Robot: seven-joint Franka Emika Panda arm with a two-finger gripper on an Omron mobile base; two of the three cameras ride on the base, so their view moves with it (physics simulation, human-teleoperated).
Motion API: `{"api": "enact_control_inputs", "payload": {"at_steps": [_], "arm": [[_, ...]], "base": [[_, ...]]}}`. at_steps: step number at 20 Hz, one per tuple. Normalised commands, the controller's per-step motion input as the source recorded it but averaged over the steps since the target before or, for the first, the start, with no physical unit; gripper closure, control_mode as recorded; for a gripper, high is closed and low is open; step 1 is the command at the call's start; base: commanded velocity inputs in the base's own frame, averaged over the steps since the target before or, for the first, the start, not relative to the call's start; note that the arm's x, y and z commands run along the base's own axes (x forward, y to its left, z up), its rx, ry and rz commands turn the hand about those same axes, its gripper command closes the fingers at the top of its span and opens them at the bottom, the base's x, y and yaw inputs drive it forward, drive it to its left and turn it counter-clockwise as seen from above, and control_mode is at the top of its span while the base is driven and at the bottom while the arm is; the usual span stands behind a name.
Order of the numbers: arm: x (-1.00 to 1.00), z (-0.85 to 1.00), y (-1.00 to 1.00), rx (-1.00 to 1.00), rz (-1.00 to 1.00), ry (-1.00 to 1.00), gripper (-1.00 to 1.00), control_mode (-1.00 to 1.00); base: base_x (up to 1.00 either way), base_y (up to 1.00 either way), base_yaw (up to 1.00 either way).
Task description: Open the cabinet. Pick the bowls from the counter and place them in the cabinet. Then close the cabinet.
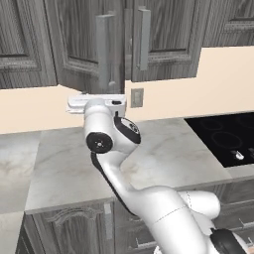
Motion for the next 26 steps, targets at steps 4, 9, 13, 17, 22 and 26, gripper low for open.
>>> {"api": "enact_control_inputs", "payload": {"at_steps": [4,9,13,17,22,26], "arm": [[0.61,-0.08,-0.45,0.00,0.00,0.00,-1.00,-1.00],[0.75,-0.10,-0.43,0.00,0.00,0.00,-1.00,-1.00],[0.82,0.00,-0.36,0.00,0.00,-0.03,-1.00,-1.00],[0.78,0.00,-0.40,0.00,0.00,-0.04,-1.00,-1.00],[0.79,0.00,-0.37,0.00,0.00,-0.05,-1.00,-1.00],[0.82,0.00,-0.53,0.01,0.00,-0.05,-1.00,-1.00]], "base": [[0.00,0.00,0.00],[0.00,0.00,0.00],[0.00,0.00,0.00],[0.00,0.00,0.00],[0.00,0.00,0.00],[0.00,0.00,0.00]]}}
